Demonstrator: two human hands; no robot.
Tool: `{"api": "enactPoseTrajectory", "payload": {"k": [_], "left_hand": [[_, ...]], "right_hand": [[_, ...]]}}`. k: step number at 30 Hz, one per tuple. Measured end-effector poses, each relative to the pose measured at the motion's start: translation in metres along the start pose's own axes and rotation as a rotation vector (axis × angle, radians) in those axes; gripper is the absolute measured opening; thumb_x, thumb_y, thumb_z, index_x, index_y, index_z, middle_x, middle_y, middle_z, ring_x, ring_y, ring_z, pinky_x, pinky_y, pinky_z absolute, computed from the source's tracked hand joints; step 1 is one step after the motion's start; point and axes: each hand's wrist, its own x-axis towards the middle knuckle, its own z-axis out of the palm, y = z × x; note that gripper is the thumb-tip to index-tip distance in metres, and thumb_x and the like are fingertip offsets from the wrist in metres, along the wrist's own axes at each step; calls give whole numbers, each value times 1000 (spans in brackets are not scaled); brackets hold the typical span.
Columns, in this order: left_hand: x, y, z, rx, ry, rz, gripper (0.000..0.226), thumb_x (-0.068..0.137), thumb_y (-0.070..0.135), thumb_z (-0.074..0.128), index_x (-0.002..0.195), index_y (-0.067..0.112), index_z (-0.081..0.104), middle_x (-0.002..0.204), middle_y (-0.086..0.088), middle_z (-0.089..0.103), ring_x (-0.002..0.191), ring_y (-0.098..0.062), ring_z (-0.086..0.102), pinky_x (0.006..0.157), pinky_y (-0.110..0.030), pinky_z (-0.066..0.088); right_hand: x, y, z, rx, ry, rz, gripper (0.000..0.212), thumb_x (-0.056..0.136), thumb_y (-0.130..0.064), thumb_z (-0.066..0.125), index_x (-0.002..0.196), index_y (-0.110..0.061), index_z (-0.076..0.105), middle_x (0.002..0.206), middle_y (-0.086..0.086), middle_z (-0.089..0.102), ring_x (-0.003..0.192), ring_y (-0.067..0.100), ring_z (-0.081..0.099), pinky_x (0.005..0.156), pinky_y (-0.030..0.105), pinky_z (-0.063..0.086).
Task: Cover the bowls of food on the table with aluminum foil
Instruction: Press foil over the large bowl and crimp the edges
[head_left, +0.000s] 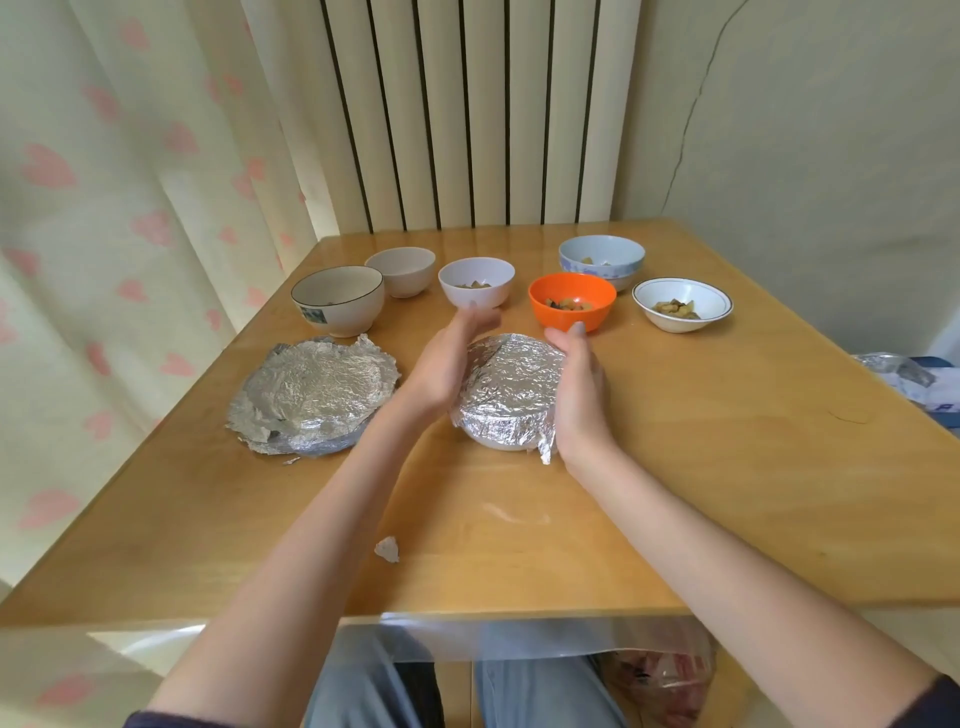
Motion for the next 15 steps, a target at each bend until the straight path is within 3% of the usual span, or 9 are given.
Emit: {"api": "enactPoseTrajectory", "payload": {"k": [3,5,7,10,13,15], "left_hand": [[10,-6,4,52,-47,-50,71,79,72,22,104,30,73,118,5,70,117,-16,60,110,-45,37],[9,-4,3,79,-13,-80,67,87,62,19,108,28,73,118,4,69,116,-16,59,109,-45,38],[5,0,7,90,42,-76,62,98,48,16,110,25,71,121,2,67,117,-17,57,109,-43,37],[-6,3,17,128,206,-84,56,105,38,15,115,22,68,128,-3,63,122,-23,52,108,-41,35],[-15,2,23,135,287,-117,57,99,42,20,126,15,62,136,-8,57,127,-29,48,107,-39,34],[-16,2,16,89,247,-84,66,81,43,24,129,11,57,136,-12,56,128,-30,48,110,-42,35]], "right_hand": [[-4,5,5,-70,63,-80,44,94,-51,29,107,-28,64,120,-4,63,116,17,55,104,39,39],[0,4,4,-45,82,-91,39,100,-42,29,100,-26,65,114,-5,64,113,17,56,104,38,39],[4,4,3,-16,49,-76,44,93,-51,29,91,-27,67,110,-3,68,108,17,59,101,39,43],[15,1,0,20,-105,-5,50,91,-56,31,94,-24,69,113,6,67,108,21,61,98,39,46],[24,-7,-5,7,-261,51,52,89,-60,33,101,-23,67,121,9,63,118,24,55,104,41,40],[23,-10,-9,-26,-245,34,52,92,-59,30,108,-23,63,128,2,59,121,15,50,101,29,38]]}}
